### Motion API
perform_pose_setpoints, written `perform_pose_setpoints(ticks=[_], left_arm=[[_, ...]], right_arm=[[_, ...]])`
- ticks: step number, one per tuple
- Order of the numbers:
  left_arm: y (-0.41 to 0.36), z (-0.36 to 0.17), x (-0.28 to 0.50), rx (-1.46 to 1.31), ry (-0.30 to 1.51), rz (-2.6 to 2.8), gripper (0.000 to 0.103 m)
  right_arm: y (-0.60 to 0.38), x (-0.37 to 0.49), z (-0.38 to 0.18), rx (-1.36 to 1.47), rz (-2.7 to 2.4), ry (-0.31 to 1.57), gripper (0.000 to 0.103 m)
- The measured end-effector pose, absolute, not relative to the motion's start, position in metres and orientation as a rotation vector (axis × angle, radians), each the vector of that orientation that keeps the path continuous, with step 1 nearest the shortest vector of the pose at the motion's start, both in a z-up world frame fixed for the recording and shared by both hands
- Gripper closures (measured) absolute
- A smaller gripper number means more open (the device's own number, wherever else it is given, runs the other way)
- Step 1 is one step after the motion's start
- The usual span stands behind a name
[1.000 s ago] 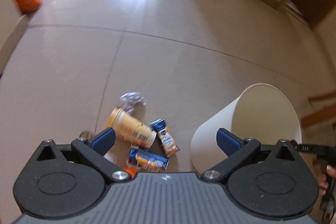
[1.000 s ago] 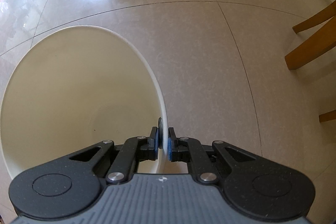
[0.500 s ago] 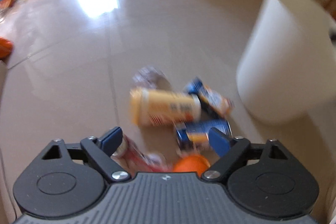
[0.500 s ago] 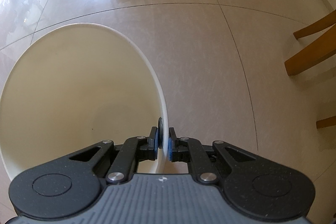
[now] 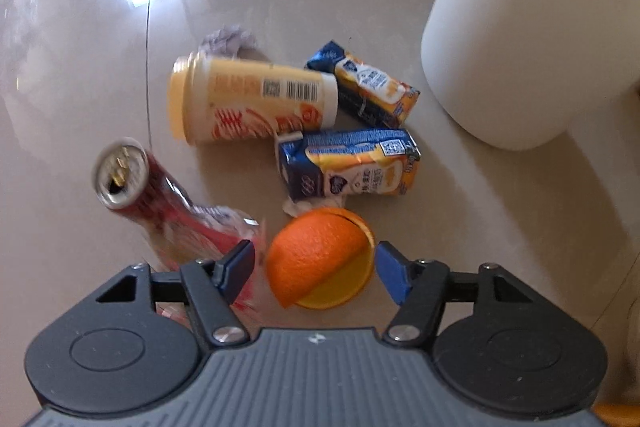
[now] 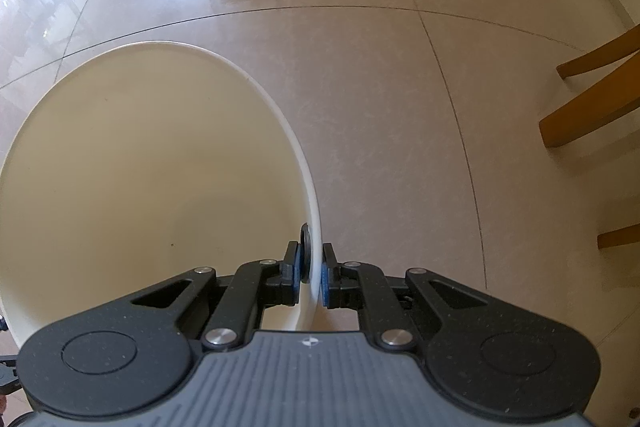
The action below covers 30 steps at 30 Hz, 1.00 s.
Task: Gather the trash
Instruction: 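Lower the left gripper onto the orange peel half and close on it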
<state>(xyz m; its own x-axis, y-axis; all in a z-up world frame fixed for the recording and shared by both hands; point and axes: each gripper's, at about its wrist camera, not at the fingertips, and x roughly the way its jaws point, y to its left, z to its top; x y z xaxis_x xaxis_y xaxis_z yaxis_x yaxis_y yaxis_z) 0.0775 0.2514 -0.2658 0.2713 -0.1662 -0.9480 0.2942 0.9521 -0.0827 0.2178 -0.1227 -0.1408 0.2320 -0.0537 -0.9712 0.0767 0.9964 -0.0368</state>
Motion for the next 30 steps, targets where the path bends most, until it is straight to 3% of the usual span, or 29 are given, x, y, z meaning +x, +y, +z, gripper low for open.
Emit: perform_pose_setpoints(ticks=[12,20,30], left_arm=[[0.252,-0.293,0.083,0.059,1.279,-0.313,0.037],[0.25,-0.31,0.087,0.034,1.319,-0.315,0.032],[0.247,-0.305,0.083,0.08,1.312,-0.297,0.041]], right_arm=[[-0.118,0.215,-0.141,0.007,-0.102,1.327,0.09],[-0.116,0.215,-0.14,-0.004,-0.107,1.325,0.09],[-0.116,0.214,-0.14,-0.009,-0.102,1.323,0.09]])
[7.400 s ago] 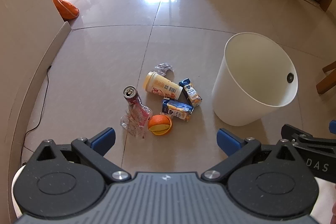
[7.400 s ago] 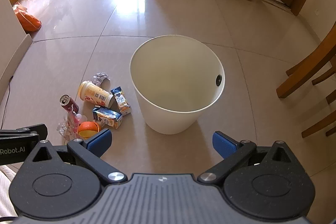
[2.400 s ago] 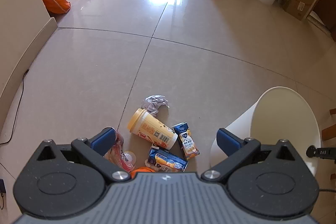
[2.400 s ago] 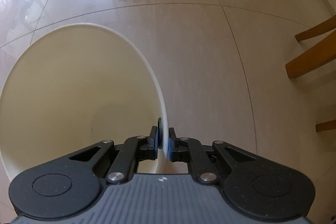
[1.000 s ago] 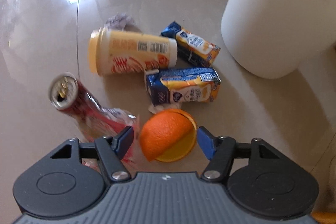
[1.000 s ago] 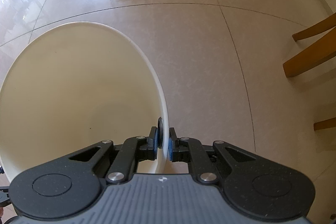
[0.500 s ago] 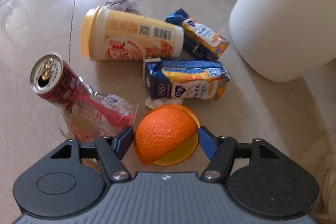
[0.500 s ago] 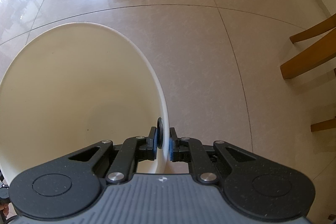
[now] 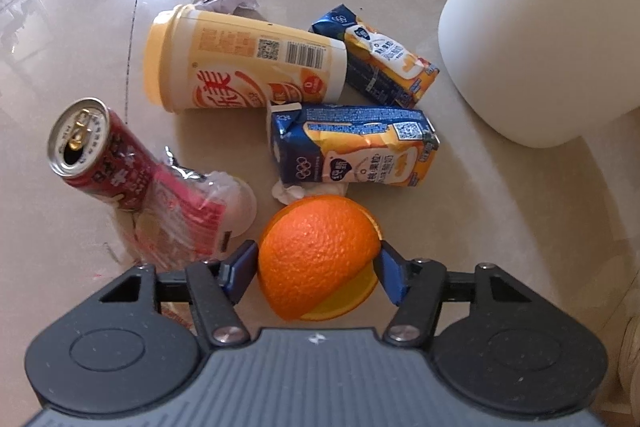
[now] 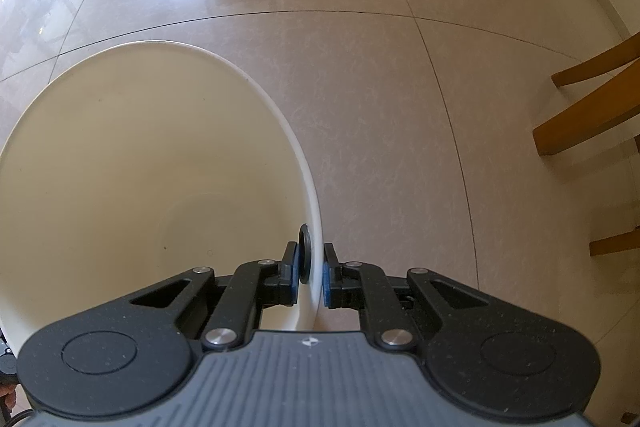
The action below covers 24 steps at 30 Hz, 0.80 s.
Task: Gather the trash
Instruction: 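Lower the left gripper onto the orange peel half and close on it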
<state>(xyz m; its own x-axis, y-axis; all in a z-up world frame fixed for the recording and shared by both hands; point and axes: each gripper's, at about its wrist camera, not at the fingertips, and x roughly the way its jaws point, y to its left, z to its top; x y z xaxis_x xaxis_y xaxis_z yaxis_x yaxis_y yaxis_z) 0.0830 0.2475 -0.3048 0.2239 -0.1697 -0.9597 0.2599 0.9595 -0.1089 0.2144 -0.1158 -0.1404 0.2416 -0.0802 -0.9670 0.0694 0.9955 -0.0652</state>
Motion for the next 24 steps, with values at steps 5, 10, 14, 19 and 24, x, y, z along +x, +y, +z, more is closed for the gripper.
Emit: perform_pose_setpoints(ticks=[5,10,14,19,24], left_arm=[[0.256,-0.29,0.088,0.068,1.304,-0.273,0.072],[0.261,-0.279,0.093,0.11,1.306,-0.284,0.072],[0.263,-0.28,0.095,0.132,1.305,-0.284,0.072],[0.262,-0.288,0.098,0.164,1.294,-0.298,0.06],[0.268,-0.297,0.102,0.161,1.304,-0.303,0.054]], right_arm=[[-0.116,0.215,-0.14,-0.01,-0.101,1.324,0.09],[-0.115,0.216,-0.139,-0.013,-0.102,1.324,0.09],[-0.115,0.215,-0.14,-0.01,-0.103,1.323,0.09],[-0.115,0.214,-0.14,-0.013,-0.102,1.32,0.09],[-0.115,0.214,-0.139,-0.018,-0.101,1.319,0.09]])
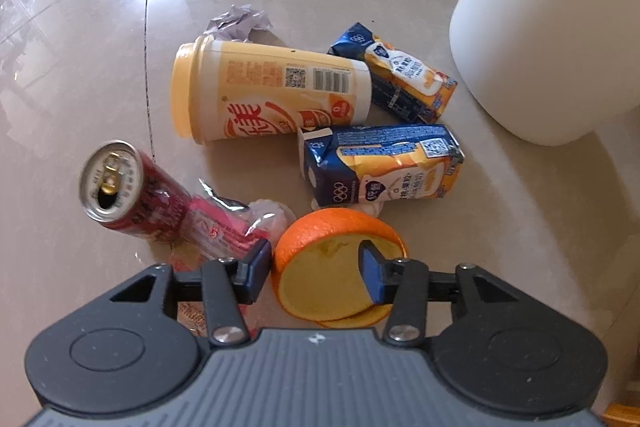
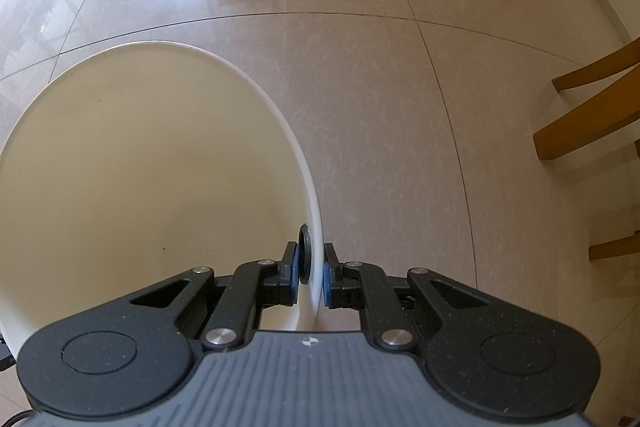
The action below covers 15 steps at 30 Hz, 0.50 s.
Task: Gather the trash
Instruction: 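Lower the left gripper onto the orange peel half and close on it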
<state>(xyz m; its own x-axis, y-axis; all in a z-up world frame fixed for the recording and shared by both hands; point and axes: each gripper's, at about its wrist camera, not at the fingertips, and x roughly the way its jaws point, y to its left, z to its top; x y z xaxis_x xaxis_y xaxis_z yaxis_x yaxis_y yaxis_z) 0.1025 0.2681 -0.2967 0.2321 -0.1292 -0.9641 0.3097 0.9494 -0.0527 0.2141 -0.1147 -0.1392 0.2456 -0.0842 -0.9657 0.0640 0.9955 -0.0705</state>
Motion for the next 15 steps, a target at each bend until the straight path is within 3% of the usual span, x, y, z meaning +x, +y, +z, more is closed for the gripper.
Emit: perform_pose_setpoints(ticks=[4,6,7,10,15], left_arm=[[0.273,-0.299,0.104,0.117,1.311,-0.293,0.052],[0.271,-0.301,0.104,0.142,1.301,-0.302,0.055],[0.271,-0.301,0.104,0.15,1.299,-0.304,0.058],[0.27,-0.302,0.106,0.175,1.278,-0.28,0.084],[0.274,-0.291,0.106,0.155,1.277,-0.266,0.09]], right_arm=[[-0.115,0.214,-0.139,-0.019,-0.101,1.319,0.089],[-0.114,0.214,-0.139,-0.019,-0.101,1.319,0.089],[-0.114,0.214,-0.139,-0.019,-0.101,1.319,0.089],[-0.114,0.214,-0.139,-0.019,-0.102,1.317,0.089],[-0.113,0.214,-0.139,-0.023,-0.102,1.315,0.089]])
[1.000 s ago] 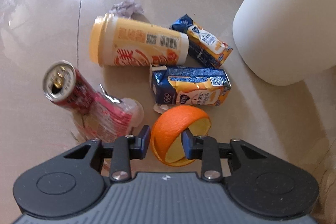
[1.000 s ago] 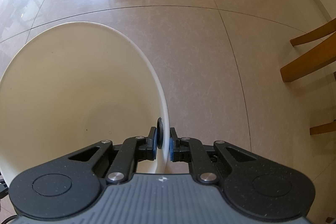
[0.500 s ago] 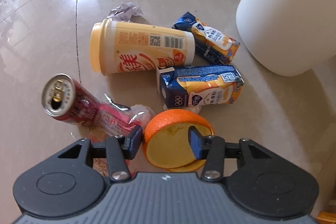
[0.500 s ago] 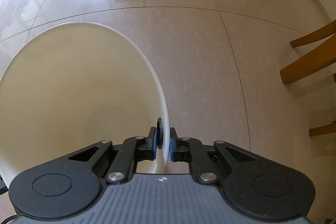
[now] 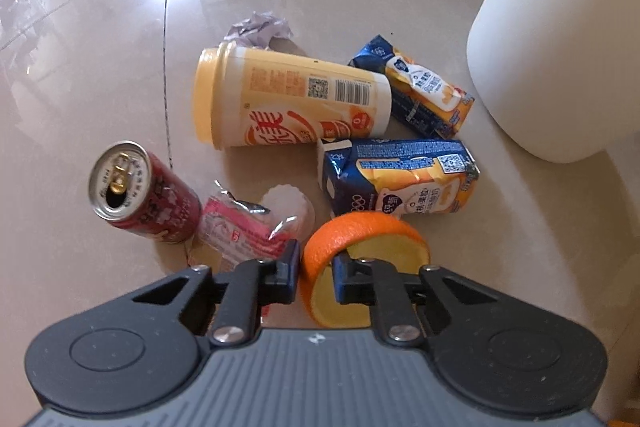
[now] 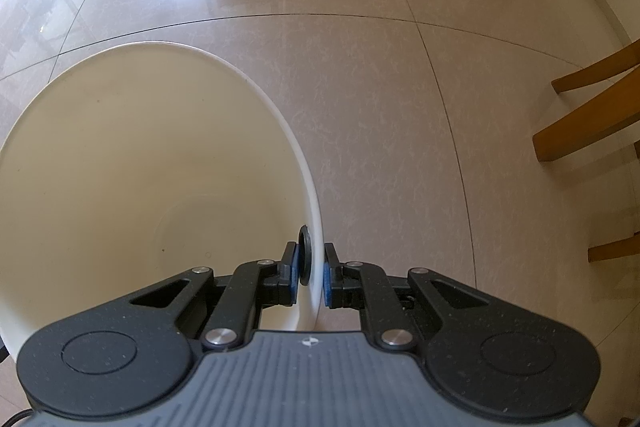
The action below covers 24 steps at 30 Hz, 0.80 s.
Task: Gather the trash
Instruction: 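Lower the left gripper onto the orange peel half and close on it, then carry the orange peel over the bin and open the left gripper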
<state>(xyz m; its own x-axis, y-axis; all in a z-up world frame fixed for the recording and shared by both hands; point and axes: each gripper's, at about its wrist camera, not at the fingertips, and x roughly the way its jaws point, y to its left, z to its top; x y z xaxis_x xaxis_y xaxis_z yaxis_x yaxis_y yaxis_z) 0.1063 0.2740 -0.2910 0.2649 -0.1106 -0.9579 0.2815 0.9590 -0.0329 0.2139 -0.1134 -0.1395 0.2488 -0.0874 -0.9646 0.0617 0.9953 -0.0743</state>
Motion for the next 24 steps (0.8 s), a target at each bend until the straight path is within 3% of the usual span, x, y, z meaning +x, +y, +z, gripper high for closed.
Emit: perform_pose_setpoints(ticks=[13,24], left_arm=[[0.271,-0.228,0.114,0.166,1.262,-0.309,0.092],[0.212,-0.082,0.144,0.247,1.145,-0.467,0.092]], right_arm=[[-0.113,0.213,-0.139,-0.028,-0.101,1.315,0.089],[-0.114,0.213,-0.138,-0.029,-0.089,1.319,0.089]])
